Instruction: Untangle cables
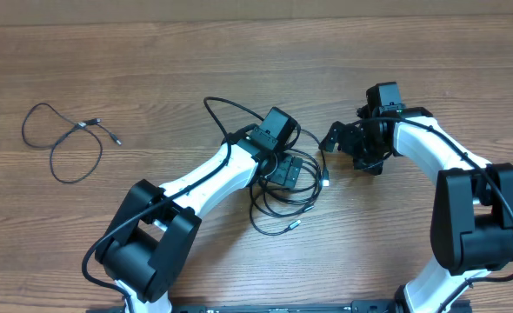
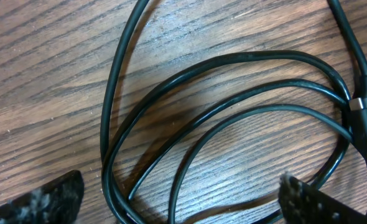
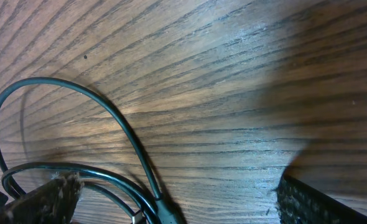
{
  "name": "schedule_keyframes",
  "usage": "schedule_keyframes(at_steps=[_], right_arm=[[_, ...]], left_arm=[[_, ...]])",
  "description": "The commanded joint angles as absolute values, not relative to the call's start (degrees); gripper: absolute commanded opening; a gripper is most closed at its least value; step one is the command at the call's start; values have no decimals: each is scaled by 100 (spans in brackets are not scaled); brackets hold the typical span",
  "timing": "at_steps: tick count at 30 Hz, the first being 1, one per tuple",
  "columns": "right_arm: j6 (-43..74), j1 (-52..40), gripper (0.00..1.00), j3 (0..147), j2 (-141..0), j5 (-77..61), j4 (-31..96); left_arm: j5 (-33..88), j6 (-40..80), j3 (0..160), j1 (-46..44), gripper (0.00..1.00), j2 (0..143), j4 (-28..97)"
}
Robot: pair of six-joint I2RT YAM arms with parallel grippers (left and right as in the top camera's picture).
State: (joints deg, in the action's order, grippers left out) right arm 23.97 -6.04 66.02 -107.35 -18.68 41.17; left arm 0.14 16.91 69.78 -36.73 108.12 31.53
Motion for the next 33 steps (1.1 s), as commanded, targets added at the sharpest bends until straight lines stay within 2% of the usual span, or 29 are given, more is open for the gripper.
schedule_keyframes(at_steps=[1,2,4,6,9,13,15,17,18,20,21,28,33], right_arm=[[2373,-602,100,6639,-10742,-1785,4080],[2373,-602,100,6639,-10742,-1785,4080],[2373,-602,100,6639,-10742,-1782,3920],[2373,-602,100,6639,-10742,-1782,3485],[2373,-602,100,6639,-10742,-1782,3061],[2399,-602,100,6639,-10742,-1811,2729],[2418,-609,100,6639,-10742,-2344,2759],[2412,-609,100,6639,-10742,-2652,2792],[2405,-609,100,6639,-10742,-2641,2952],[2388,-609,100,6635,-10742,-2517,3201],[2388,-609,100,6635,-10742,-2359,3391],[2390,-609,100,6632,-10742,-2191,3931],[2392,-615,100,6541,-10744,-2198,4007]], left_arm=[[-56,1815,6925,-3677,88,10755,3074],[-56,1833,6925,-3677,80,10753,3059],[-36,1831,6925,-3677,50,10755,3061],[-16,1828,6925,-3677,27,10755,3155],[-19,1850,6925,-3658,4,10755,3332],[252,1885,6925,-3538,5,10755,3627],[1103,1551,6925,-3385,8,10755,3841],[2215,893,6925,-3247,19,10755,3986],[2823,633,6925,-3179,34,10755,4088],[2956,617,6925,-3175,49,10755,4209],[2875,620,6923,-3199,51,10755,4270],[1343,1044,6860,-3500,51,10755,4390],[-60,1310,6761,-3531,39,10755,4324]])
